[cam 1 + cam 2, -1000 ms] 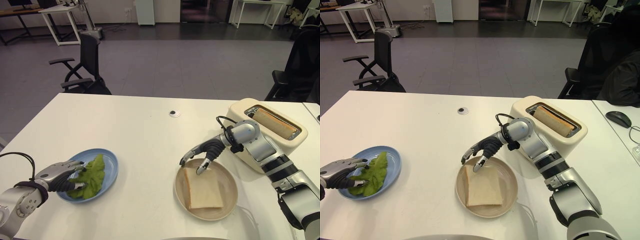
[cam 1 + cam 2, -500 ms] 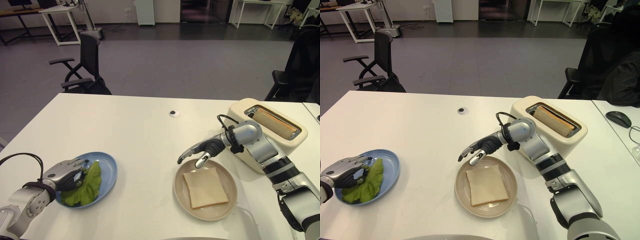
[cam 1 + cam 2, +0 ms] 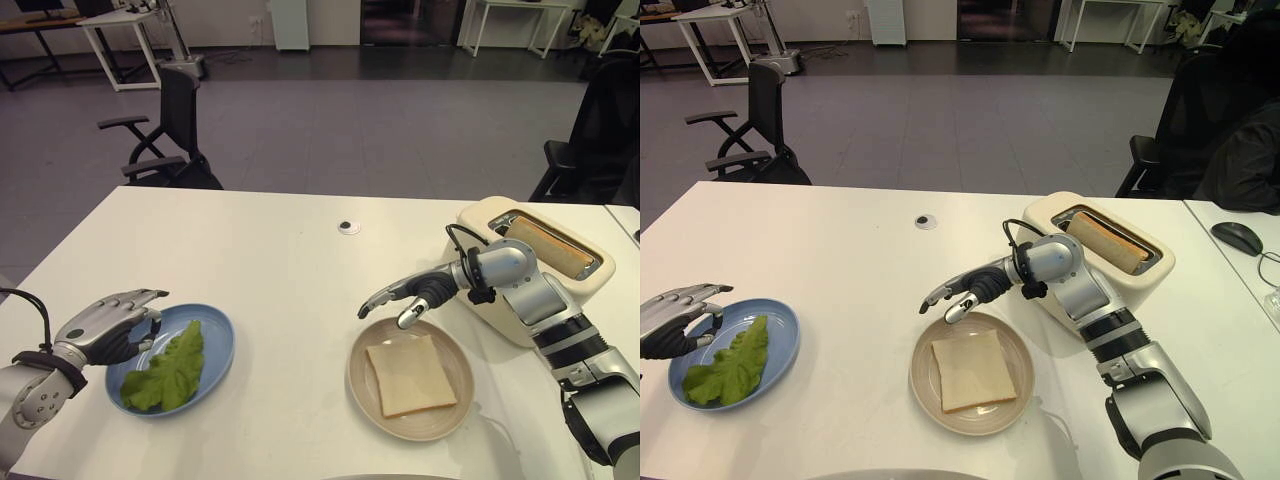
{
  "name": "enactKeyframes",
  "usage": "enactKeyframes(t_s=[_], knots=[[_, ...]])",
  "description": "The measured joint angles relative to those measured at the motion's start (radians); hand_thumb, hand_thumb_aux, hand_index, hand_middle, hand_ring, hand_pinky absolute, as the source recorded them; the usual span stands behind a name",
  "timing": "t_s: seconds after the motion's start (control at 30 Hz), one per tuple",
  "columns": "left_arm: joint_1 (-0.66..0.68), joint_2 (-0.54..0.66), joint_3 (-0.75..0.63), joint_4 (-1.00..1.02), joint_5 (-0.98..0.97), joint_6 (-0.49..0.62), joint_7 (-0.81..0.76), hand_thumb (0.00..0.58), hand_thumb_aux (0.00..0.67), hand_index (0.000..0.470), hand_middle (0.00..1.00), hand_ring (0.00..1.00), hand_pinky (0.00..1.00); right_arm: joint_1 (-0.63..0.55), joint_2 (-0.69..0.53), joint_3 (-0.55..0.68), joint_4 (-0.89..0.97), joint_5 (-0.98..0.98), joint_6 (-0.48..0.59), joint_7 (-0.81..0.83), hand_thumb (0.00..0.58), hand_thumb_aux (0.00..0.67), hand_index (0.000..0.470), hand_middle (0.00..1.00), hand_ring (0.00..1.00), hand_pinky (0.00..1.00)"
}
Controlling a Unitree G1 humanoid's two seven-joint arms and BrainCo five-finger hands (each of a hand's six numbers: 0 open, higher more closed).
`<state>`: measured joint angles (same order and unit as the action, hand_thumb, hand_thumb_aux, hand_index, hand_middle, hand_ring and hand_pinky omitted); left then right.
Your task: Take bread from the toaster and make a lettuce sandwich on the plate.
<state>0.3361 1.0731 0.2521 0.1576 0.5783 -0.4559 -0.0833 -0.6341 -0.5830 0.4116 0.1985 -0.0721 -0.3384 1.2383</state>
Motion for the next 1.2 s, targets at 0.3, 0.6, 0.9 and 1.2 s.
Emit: enactKeyframes(t_s=[0.3, 0.6, 0.9, 1.2], knots=[[-0.033, -0.04, -0.084, 0.023, 0.021, 0.057, -0.031, 0.0, 0.0, 0.0, 0.0, 0.0, 0.0, 0.002, -0.003, -0.002, 0.025, -0.002, -0.02, -0.016, 0.0, 0.0, 0.0, 0.0, 0.0, 0.0], [-0.06, -0.041, -0.149, 0.075, 0.079, 0.089, -0.019, 0.349, 0.247, 0.173, 0.0, 0.0, 0.0, 0.002, -0.003, -0.001, 0.03, -0.004, -0.026, -0.024, 0.0, 0.0, 0.0, 0.0, 0.0, 0.0], [-0.087, -0.06, -0.192, 0.091, 0.082, 0.1, 0.015, 0.574, 0.604, 0.424, 0.0, 0.0, 0.0, 0.002, -0.002, 0.004, 0.041, -0.008, -0.034, -0.031, 0.0, 0.0, 0.0, 0.0, 0.0, 0.0], [-0.088, -0.06, -0.2, 0.079, 0.081, 0.089, 0.035, 0.58, 0.67, 0.47, 0.0, 0.0, 0.0, 0.002, 0.003, 0.011, 0.053, -0.024, -0.044, -0.046, 0.0, 0.0, 0.0, 0.0, 0.0, 0.0]])
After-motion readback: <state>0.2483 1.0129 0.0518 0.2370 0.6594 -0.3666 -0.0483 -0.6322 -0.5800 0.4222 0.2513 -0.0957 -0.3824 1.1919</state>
